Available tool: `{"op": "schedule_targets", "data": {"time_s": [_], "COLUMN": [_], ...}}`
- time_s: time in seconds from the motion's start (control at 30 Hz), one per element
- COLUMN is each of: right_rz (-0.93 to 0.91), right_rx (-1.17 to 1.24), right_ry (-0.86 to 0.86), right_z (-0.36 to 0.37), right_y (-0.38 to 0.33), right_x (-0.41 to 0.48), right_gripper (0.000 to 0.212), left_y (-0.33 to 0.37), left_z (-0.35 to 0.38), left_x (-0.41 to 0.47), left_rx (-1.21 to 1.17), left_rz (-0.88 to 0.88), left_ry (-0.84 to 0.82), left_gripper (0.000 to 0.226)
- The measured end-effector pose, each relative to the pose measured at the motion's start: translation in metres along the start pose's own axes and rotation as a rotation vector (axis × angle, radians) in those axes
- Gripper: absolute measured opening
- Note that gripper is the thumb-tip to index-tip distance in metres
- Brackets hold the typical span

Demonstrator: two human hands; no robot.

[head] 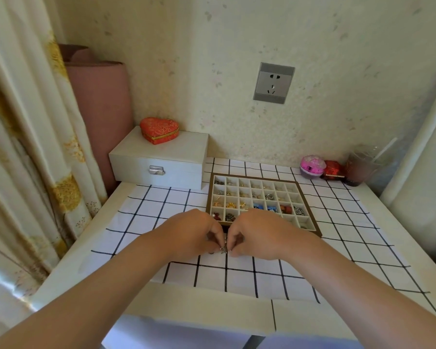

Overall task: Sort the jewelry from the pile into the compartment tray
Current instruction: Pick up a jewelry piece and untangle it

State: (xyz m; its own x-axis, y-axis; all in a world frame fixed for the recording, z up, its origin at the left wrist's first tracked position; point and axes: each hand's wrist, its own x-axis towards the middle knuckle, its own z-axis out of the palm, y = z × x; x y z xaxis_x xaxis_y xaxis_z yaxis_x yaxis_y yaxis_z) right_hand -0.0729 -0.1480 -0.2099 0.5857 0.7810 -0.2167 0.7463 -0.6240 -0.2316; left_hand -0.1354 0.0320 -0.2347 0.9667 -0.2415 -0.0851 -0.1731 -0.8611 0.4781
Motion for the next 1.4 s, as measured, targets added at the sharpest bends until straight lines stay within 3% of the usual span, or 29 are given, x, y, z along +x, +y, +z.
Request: {"op": "schedule_targets", "data": {"time_s": [0.37, 0.63, 0.77, 0.93, 1.17, 1.4], "right_rz": [0.053, 0.042, 0.042, 0.021, 0.063, 0.072], "right_rx": [0.117, 0.099, 0.151, 0.315, 0.584, 0.753], "right_ry": [0.014, -0.019, 0.06, 0.319, 0.615, 0.639], "right_z": [-0.008, -0.008, -0.014, -0.025, -0.035, -0.053], "right_y": [0.01, 0.012, 0.014, 0.015, 0.018, 0.041], "right_x": [0.001, 0.0, -0.001, 0.0, 0.007, 0.004], "right_gripper": [0.01, 0.012, 0.008, 0.007, 0.006, 0.012], "left_y": [0.003, 0.008, 0.005, 0.008, 0.027, 0.039], "left_z": [-0.004, -0.004, -0.011, -0.024, -0.034, -0.04], "left_x": [0.002, 0.001, 0.0, 0.003, 0.026, 0.061], "left_rx": [-0.272, -0.008, -0.056, -0.415, -0.96, -1.138], "left_rz": [-0.022, -0.041, -0.058, -0.118, -0.223, -0.257], "left_ry": [0.03, -0.043, -0.014, 0.171, 0.29, 0.33], "left_gripper": [0.006, 0.007, 0.009, 0.01, 0.017, 0.019]}}
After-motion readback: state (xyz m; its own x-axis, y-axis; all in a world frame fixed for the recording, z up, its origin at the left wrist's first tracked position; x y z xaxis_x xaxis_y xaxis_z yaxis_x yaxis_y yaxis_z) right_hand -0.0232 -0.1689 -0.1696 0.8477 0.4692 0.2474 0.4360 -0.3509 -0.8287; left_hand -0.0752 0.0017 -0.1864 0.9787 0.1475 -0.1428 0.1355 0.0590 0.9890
